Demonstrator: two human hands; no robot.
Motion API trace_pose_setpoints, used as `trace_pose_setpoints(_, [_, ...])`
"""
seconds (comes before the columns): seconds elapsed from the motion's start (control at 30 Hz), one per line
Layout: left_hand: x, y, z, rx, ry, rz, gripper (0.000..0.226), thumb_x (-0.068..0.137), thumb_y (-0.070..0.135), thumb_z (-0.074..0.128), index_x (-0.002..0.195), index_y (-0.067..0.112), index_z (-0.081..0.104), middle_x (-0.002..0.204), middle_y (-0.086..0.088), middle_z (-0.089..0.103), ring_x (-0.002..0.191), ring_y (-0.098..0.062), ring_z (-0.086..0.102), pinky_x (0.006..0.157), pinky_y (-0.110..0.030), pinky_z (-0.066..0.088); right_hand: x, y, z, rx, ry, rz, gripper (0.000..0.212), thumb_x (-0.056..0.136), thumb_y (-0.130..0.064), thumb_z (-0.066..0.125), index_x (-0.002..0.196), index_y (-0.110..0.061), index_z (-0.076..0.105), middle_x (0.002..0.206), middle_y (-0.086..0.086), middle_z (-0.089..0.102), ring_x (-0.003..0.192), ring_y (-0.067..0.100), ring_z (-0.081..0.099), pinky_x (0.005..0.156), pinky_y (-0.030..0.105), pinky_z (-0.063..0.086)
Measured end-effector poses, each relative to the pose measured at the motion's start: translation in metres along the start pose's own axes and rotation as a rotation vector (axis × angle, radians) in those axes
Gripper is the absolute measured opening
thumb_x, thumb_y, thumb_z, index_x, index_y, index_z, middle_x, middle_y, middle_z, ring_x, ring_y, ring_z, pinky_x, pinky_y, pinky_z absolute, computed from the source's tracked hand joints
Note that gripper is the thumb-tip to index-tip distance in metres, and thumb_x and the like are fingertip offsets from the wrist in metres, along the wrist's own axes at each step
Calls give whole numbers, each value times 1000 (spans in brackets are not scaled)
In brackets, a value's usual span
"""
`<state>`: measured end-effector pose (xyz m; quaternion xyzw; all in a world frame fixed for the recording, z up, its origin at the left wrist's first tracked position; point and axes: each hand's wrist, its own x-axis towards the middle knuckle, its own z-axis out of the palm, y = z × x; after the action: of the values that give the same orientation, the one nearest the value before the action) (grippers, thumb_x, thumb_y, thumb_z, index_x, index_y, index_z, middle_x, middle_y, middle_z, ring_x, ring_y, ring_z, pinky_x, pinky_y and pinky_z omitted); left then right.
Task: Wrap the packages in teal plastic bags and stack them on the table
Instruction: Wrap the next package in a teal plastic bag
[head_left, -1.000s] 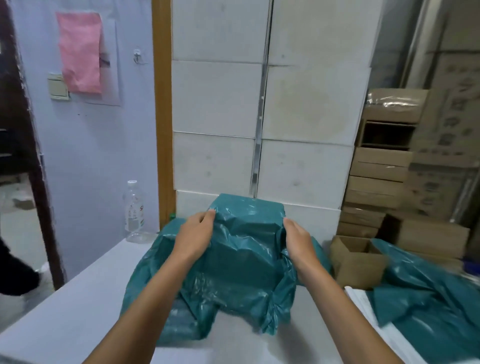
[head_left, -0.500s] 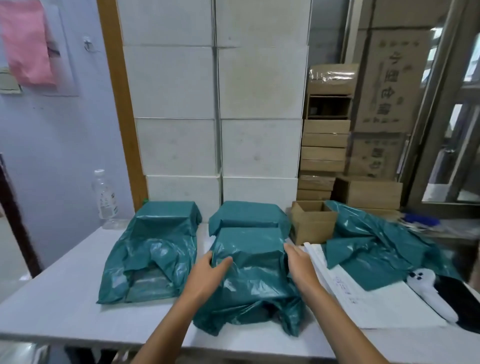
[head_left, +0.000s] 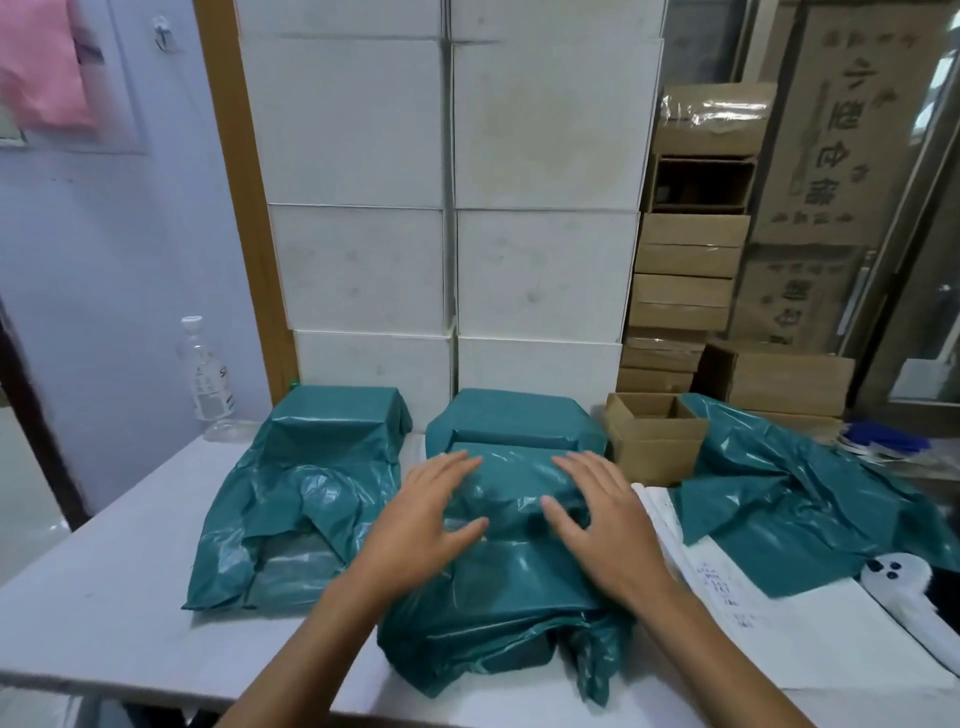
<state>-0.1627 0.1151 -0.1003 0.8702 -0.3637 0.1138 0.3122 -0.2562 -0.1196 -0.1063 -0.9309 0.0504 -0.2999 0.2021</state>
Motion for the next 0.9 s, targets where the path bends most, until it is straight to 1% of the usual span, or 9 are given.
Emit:
trace_pose_setpoints(0.17, [12, -9, 17, 14, -18, 30, 74, 90, 50, 72, 155, 30, 45, 162, 8, 38, 151, -14, 31, 124, -42, 31, 5, -4, 20, -206, -61, -178, 69, 87, -63, 57, 146, -27, 58, 154, -4, 54, 149, 19, 39, 123, 44, 32])
trace_pose_setpoints(0.27, [-5, -12, 18, -141, 61, -172, 97, 85, 59, 73, 164, 33, 23, 163, 15, 25, 150, -9, 23, 124, -35, 23, -1, 9, 15, -62, -107, 16, 86, 84, -69, 59, 159, -35, 35, 165, -9, 36, 154, 15, 25, 125, 42, 27])
trace_pose_setpoints(0.37, [-33, -15, 3, -426, -61, -512, 107, 78, 63, 80, 162, 26, 25, 156, 3, 45, 128, -8, 53, 110, -34, 46, -13, 21, 3, 223, -173, 334, 108, 77, -69, 72, 163, -38, 14, 168, -9, 25, 151, 17, 32, 121, 42, 34])
trace_pose_setpoints(0.5, [-47, -28, -6, -564, -246, -564, 49, 90, 22, 81, 128, 28, 51, 82, 21, 76, 72, 22, 66, 60, -2, 49, -12, 23, -3, 400, -173, 508, 92, 78, -53, 83, 155, -38, 35, 148, -5, 56, 123, 15, 59, 103, 35, 49])
trace_pose_setpoints(0.57, [-48, -27, -13, -631, -219, -555, 41, 94, 15, 76, 128, 29, 56, 101, 17, 78, 92, 17, 70, 76, -7, 54, -8, 18, -3, 449, -174, 514, 74, 81, -42, 84, 145, -36, 47, 122, -16, 66, 99, 3, 62, 91, 28, 49])
trace_pose_setpoints(0.63, [-48, -26, -16, -735, -106, -569, 38, 99, 17, 71, 132, 32, 59, 132, 5, 71, 117, -6, 70, 101, -31, 55, -5, 14, -4, 459, -176, 507, 64, 81, -41, 85, 135, -40, 50, 101, -30, 57, 87, -9, 56, 84, 26, 48])
trace_pose_setpoints(0.7, [-50, -24, -15, -884, -48, -621, 31, 104, 13, 62, 129, 31, 61, 128, -6, 75, 108, -23, 76, 96, -44, 59, -2, 13, -7, 472, -162, 508, 58, 80, -43, 86, 123, -45, 48, 96, -33, 54, 86, -12, 54, 78, 24, 47])
trace_pose_setpoints(0.8, [-56, -16, -11, -939, -62, -657, 30, 107, 14, 57, 130, 33, 57, 127, -6, 73, 107, -27, 76, 86, -42, 61, -6, 7, -13, 423, -175, 488, 62, 79, -49, 84, 130, -44, 49, 108, -23, 64, 92, -5, 60, 81, 25, 48])
trace_pose_setpoints(0.9, [-67, -17, -11, -591, -84, -509, 47, 105, 19, 60, 146, 33, 43, 144, 8, 52, 130, -11, 55, 105, -31, 45, -15, 8, -10, 148, -175, 416, 84, 80, -62, 74, 152, -37, 39, 143, -9, 59, 125, 15, 59, 99, 37, 50])
